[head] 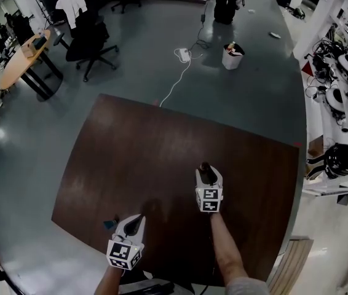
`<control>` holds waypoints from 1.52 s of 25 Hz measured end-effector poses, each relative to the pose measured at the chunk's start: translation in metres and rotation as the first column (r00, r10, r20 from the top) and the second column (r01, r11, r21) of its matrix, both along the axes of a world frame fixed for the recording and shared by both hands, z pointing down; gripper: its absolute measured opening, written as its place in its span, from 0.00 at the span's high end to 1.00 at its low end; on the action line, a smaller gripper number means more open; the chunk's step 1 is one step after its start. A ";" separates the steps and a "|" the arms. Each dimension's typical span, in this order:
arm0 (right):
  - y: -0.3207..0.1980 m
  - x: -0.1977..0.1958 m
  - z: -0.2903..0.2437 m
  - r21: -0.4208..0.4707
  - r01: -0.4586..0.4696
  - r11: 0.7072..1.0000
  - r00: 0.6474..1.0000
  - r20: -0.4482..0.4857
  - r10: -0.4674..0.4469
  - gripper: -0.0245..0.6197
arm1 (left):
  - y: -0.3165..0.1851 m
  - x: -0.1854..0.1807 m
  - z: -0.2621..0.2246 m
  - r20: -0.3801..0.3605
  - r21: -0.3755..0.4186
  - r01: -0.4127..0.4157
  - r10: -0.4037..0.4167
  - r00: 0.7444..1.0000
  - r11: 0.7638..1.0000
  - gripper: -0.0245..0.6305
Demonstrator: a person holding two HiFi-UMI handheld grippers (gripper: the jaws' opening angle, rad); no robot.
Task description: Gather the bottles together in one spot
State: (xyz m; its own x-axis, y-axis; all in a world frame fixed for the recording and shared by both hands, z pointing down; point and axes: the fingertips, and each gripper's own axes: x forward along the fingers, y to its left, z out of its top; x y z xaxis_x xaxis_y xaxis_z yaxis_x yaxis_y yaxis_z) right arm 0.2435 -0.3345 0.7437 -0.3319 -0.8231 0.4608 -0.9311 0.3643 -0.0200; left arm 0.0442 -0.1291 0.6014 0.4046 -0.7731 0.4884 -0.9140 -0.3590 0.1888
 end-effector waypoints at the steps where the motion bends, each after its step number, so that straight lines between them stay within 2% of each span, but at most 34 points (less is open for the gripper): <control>1: 0.000 0.000 -0.001 0.002 0.001 1.000 1.000 0.000 -0.001 0.68 | -0.004 0.000 0.001 0.003 -0.003 0.003 -0.003 1.000 1.000 0.96; 16: 0.000 -0.006 -0.004 -0.051 -0.041 0.998 0.998 -0.052 0.038 0.68 | -0.041 0.006 0.011 0.001 -0.037 0.011 -0.011 1.000 0.999 0.96; 19: -0.002 -0.001 -0.003 -0.047 -0.056 0.997 0.997 -0.061 0.053 0.76 | -0.043 0.010 0.013 0.000 -0.036 0.006 -0.006 1.000 0.999 0.96; 38: 0.017 -0.004 -0.013 -0.015 -0.028 0.999 0.998 -0.062 0.027 0.76 | -0.021 -0.002 0.004 -0.007 -0.016 0.007 -0.007 1.000 1.000 0.96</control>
State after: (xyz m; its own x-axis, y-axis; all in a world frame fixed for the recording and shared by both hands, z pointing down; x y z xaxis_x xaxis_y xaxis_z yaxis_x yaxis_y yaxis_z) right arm 0.2391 -0.3171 0.7309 -0.2792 -0.8240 0.4930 -0.9405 0.3382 0.0326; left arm 0.0424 -0.1506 0.6055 0.4029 -0.7682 0.4976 -0.9150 -0.3500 0.2006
